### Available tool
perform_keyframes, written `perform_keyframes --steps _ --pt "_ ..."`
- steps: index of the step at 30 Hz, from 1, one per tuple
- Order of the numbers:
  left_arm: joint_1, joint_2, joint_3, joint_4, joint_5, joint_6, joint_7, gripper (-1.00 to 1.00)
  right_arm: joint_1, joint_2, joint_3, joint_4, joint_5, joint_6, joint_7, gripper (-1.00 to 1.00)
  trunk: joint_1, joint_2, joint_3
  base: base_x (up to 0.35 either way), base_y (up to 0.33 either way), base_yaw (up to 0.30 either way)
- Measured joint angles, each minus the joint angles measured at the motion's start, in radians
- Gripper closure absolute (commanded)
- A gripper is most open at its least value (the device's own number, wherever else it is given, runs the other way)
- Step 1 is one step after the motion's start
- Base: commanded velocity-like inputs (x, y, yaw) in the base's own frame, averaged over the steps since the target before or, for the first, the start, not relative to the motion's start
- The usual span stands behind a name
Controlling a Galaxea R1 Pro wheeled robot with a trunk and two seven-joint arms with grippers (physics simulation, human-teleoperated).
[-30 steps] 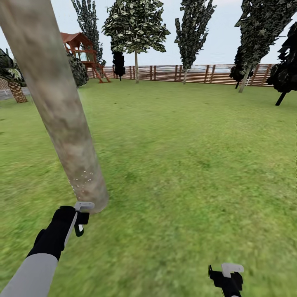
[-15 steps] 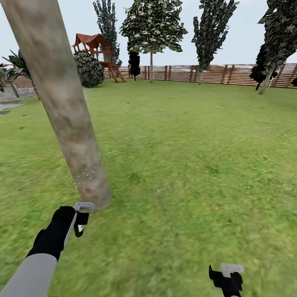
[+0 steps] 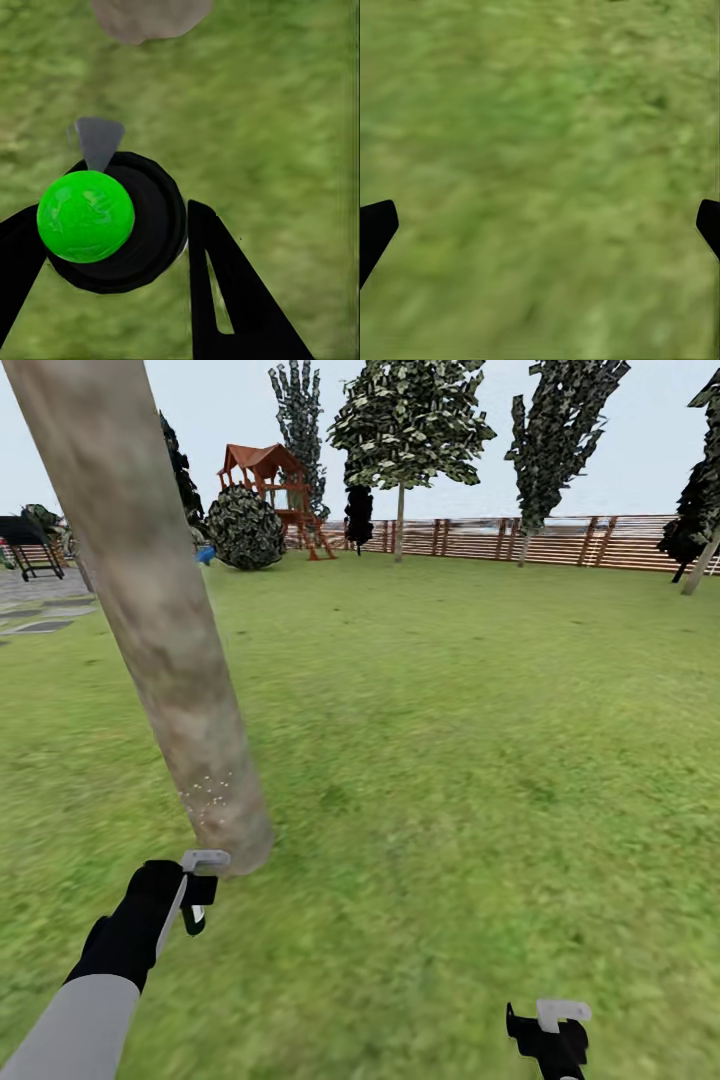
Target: In the garden, pick up the pesticide atomizer on the floor and spray pesticide onto both trees until each tree trunk is fully covered.
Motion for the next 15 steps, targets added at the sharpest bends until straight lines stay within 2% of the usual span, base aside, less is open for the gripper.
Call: perform_keyframes --steps 8,12,15 --pt "0.000 0.000 -0.001 0.000 -0.001 0.010 -0.003 1.00 0.000 0.000 0.000 -0.001 0.000 0.000 0.000 -1.00 0.000 0.000 0.000 0.205 -0.211 0.001" --pt "0.000 0.007 -0.003 0.000 -0.002 0.015 -0.004 1.00 0.000 0.000 0.000 0.000 0.000 0.000 0.000 -1.00 0.000 0.000 0.000 0.055 -0.046 0.008" --pt "0.001 0.006 -0.003 0.001 0.003 0.016 -0.006 1.00 0.000 0.000 0.000 0.000 0.000 0.000 0.000 -1.00 0.000 0.000 -0.001 0.006 -0.005 0.153"
